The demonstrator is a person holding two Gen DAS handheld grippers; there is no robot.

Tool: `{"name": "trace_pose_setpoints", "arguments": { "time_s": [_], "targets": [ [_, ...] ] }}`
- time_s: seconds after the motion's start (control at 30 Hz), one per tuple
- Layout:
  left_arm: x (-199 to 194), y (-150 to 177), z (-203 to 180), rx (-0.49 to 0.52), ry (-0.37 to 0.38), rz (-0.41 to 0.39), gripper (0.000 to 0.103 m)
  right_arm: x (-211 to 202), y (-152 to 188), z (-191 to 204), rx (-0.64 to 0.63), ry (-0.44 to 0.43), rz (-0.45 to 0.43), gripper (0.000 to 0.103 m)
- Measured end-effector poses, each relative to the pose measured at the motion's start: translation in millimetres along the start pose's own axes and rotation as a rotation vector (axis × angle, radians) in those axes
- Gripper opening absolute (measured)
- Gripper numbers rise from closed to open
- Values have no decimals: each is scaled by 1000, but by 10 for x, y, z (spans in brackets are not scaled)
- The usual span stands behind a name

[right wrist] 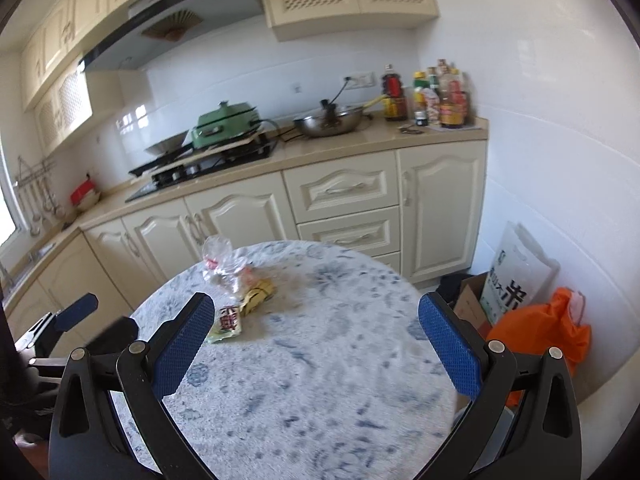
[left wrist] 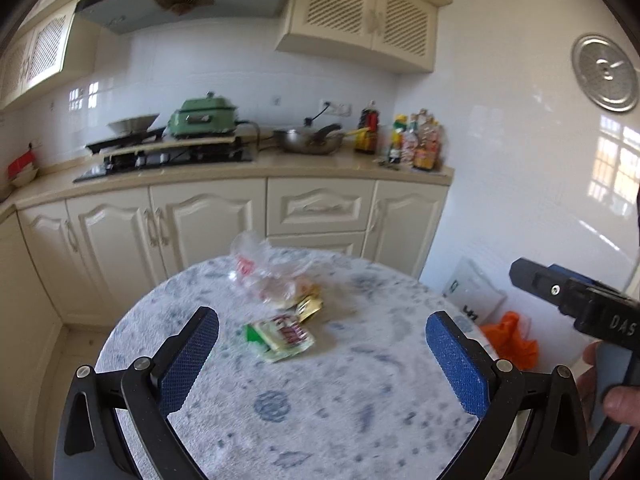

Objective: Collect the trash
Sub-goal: 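Return both tools from the bin to the table, then grasp the rice snack bag with the left tool while the right tool grasps the yellow wrapper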

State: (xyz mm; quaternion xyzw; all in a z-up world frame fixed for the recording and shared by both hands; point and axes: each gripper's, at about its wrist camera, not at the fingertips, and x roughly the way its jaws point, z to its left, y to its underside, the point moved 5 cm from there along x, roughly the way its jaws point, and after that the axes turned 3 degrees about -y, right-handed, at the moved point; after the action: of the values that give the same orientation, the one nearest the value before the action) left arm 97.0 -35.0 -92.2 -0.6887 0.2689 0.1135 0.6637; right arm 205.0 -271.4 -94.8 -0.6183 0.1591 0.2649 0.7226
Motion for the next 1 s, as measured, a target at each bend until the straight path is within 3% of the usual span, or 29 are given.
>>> {"name": "trace_pose_setpoints", "arguments": {
  "time_s": [0.17, 0.57, 0.8, 0.87, 0.9, 1.0],
  "targets": [
    [336, 161, 133, -35, -40, 93, 102, 392, 47, 145, -22, -22, 52, 103],
    [1826, -96, 258, -72, -134, 308, 102, 1503, 196, 191, -36, -57, 202, 103],
    [2425, -159, 251, -117, -117, 367, 102, 1819, 188, 178, -16, -79, 238, 103],
    [2597, -131, 267, -113, -123, 387, 97, 1892, 180, 198, -22, -79, 247, 103],
    [2606, -159, 264, -114, -104, 367, 81, 1928, 182, 213, -26, -82, 253, 103],
    [2660, -167, 305, -100, -80, 363, 79, 2053, 207, 288, -40, -87, 279, 103]
  ]
}}
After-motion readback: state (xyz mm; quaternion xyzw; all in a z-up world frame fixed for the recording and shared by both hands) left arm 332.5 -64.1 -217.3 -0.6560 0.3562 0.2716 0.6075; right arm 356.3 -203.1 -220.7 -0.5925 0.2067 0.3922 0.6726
